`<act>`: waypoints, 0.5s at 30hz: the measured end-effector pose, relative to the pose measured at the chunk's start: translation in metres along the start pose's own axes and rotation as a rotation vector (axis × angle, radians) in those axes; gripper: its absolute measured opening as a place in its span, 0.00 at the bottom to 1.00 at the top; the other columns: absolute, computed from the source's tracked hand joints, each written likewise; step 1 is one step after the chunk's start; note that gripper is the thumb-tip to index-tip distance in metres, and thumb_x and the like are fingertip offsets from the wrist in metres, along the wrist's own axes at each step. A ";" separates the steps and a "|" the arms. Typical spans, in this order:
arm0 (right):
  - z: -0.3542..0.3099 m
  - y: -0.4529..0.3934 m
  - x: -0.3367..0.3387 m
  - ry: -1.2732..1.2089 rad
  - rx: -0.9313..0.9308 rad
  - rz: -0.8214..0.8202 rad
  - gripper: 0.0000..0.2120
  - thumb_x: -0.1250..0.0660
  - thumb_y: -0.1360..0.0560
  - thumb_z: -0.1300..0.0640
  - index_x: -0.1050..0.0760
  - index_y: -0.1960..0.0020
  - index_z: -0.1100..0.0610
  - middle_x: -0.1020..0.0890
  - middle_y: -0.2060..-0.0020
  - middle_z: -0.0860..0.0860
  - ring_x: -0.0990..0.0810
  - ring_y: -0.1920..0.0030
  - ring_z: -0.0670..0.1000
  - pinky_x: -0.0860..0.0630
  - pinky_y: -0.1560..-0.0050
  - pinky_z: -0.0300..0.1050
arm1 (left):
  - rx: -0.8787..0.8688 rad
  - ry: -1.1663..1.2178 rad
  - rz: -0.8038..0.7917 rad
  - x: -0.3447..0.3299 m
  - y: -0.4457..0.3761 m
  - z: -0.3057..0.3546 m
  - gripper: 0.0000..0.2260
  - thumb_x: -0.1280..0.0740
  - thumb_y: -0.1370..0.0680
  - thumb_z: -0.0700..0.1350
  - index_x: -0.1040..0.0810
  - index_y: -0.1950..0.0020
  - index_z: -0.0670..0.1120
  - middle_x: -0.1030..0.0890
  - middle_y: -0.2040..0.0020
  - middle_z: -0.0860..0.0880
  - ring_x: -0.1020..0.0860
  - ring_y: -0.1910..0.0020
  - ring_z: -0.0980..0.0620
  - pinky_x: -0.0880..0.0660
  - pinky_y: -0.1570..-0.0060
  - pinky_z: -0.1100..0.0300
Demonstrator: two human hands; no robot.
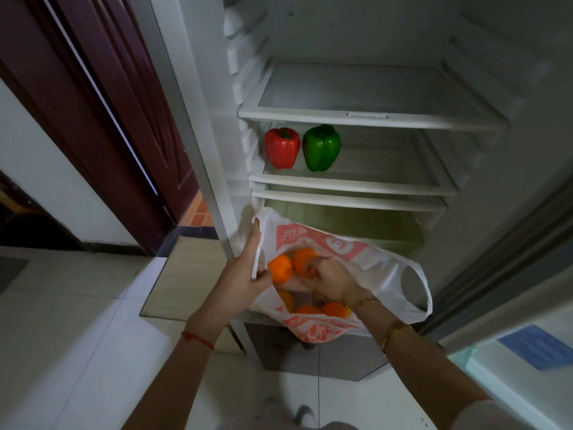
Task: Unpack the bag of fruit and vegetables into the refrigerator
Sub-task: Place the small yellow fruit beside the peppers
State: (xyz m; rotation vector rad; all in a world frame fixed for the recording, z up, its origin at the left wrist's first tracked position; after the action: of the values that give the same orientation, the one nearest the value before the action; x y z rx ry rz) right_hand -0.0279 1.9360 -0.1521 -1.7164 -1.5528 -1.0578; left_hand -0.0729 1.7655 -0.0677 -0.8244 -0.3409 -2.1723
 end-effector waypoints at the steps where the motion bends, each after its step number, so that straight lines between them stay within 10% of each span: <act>1: 0.002 -0.001 -0.014 -0.054 -0.039 -0.082 0.19 0.31 0.26 0.43 0.25 0.41 0.53 0.23 0.50 0.48 0.24 0.50 0.47 0.30 0.52 0.36 | 0.005 0.002 -0.003 -0.002 0.002 -0.001 0.45 0.33 0.23 0.42 0.64 0.23 0.66 0.24 0.66 0.43 0.21 0.67 0.52 0.24 0.65 0.58; 5: -0.004 -0.007 -0.065 0.105 -0.020 -0.325 0.09 0.35 0.22 0.52 0.24 0.42 0.50 0.22 0.47 0.53 0.22 0.44 0.55 0.27 0.39 0.48 | 0.025 0.028 -0.007 -0.007 0.008 -0.003 0.44 0.33 0.22 0.41 0.64 0.27 0.68 0.25 0.68 0.47 0.24 0.70 0.59 0.28 0.68 0.67; 15: 0.004 -0.022 -0.119 0.139 -0.126 -0.213 0.13 0.41 0.20 0.50 0.29 0.39 0.55 0.21 0.44 0.54 0.20 0.46 0.55 0.22 0.42 0.53 | 0.087 0.019 0.013 -0.008 0.014 -0.008 0.43 0.34 0.22 0.40 0.62 0.24 0.65 0.26 0.70 0.46 0.26 0.74 0.59 0.26 0.71 0.62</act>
State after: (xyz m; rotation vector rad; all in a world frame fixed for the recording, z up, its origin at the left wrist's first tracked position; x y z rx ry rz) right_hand -0.0489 1.8811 -0.2576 -1.5456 -1.6356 -1.3782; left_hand -0.0627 1.7571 -0.0795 -0.7547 -0.4167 -2.1364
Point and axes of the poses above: each hand's wrist, its own y-axis away from the middle knuckle, its own x-axis out of the back of the hand, z = x × y, the point moved 9 cm from there along -y, towards the middle knuckle
